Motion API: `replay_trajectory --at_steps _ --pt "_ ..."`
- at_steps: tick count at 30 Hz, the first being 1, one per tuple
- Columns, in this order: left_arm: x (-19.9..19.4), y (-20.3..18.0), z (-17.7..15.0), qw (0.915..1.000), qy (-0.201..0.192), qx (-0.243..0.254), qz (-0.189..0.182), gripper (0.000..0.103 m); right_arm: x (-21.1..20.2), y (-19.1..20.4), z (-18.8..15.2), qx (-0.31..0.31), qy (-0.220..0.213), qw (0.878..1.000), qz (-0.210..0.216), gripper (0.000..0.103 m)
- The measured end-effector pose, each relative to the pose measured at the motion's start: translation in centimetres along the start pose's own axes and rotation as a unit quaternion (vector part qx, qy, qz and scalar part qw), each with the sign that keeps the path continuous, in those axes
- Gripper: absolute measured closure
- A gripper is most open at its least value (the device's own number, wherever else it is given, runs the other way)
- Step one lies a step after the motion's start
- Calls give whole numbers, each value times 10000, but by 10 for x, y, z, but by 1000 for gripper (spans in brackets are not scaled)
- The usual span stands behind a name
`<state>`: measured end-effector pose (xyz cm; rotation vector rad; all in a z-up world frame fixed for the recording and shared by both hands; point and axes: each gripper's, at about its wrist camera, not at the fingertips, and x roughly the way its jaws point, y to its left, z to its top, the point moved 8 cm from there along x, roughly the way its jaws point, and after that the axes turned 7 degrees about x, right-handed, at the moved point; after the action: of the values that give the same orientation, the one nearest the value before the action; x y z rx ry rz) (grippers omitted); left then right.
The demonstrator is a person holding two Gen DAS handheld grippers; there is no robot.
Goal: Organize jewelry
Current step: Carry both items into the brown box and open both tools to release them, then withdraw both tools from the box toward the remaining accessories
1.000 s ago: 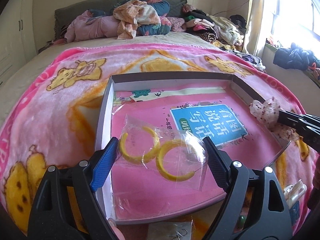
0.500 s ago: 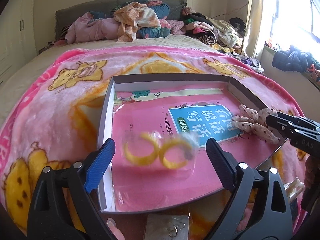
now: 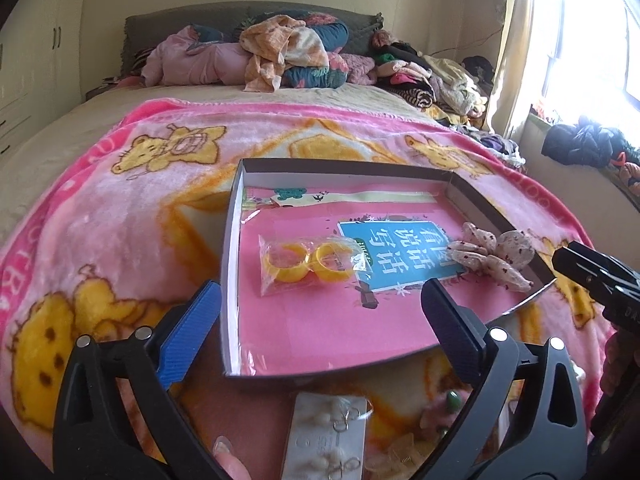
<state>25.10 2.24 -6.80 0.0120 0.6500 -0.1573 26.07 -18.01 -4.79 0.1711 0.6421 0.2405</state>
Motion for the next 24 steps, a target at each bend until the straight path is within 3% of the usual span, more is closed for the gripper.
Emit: replay_trajectory --at_steps 14,24 --pt "-41 5 -4 9997 -228 -37 98 12 -49 16 -14 -147 -212 9995 163 18" --pt "-65 0 -15 9993 -349 81 44 12 -72 19 -35 -293 -139 9994 145 18"
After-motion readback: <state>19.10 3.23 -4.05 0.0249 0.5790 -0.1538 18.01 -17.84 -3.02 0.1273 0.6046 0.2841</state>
